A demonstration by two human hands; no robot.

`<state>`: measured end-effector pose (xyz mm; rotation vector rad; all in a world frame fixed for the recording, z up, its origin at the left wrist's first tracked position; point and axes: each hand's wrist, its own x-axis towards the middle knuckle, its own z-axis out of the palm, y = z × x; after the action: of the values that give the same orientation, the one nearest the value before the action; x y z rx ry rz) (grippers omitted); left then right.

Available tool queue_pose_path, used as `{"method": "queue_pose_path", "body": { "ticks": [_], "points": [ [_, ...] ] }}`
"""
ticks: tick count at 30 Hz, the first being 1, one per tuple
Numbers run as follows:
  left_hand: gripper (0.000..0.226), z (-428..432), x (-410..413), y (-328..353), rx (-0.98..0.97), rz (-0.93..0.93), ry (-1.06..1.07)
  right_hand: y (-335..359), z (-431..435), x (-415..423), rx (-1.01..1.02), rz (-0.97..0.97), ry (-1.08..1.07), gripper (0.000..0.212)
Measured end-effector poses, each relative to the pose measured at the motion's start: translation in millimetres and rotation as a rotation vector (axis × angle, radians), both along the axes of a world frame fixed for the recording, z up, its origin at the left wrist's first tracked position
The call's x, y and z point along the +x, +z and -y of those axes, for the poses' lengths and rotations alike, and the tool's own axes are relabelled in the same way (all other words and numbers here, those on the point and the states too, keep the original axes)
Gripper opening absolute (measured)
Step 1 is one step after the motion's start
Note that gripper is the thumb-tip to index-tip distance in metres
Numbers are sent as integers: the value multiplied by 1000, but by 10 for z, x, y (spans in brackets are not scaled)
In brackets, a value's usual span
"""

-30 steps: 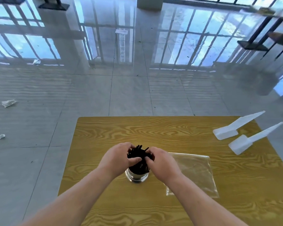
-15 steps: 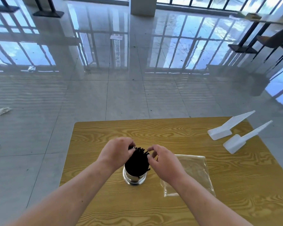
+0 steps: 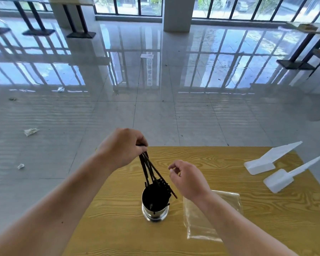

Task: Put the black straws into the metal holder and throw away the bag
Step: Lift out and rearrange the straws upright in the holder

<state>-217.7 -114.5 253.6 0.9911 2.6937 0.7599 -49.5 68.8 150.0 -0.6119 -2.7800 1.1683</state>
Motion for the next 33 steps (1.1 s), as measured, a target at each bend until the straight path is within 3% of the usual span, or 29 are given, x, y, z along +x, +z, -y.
{"method": "queue_pose_path", "body": {
  "ticks": [5,12,16,20,21,23,25,29,33],
  "points": [
    [7,116,-104,289,248,-124,162,51,-62,-107,-48,-13,-46,13],
    [6,152,-22,-46,523,-188,446,63,-34,-180,-386,-47,-264,29],
    [9,186,-101,-302,668,24,596,46,-45,-128,-473,-47,-349,26],
    [16,144,-77,-484,853,325,693,97,-1,-99,-568,58,-153,18],
    [16,110,-37,-528,869,380,695,129,40,-114,-642,97,-85,29],
    [12,29,70,-616,884,489,680,192,126,-176,-827,136,-19,72],
    [8,-41,179,-700,897,611,664,269,186,-251,-1023,122,-28,94],
    [3,-74,341,-837,941,834,704,341,177,-337,-1273,3,-229,93],
    [5,-40,437,-917,979,1084,724,288,85,-349,-1367,-76,-422,66]
  ]
}}
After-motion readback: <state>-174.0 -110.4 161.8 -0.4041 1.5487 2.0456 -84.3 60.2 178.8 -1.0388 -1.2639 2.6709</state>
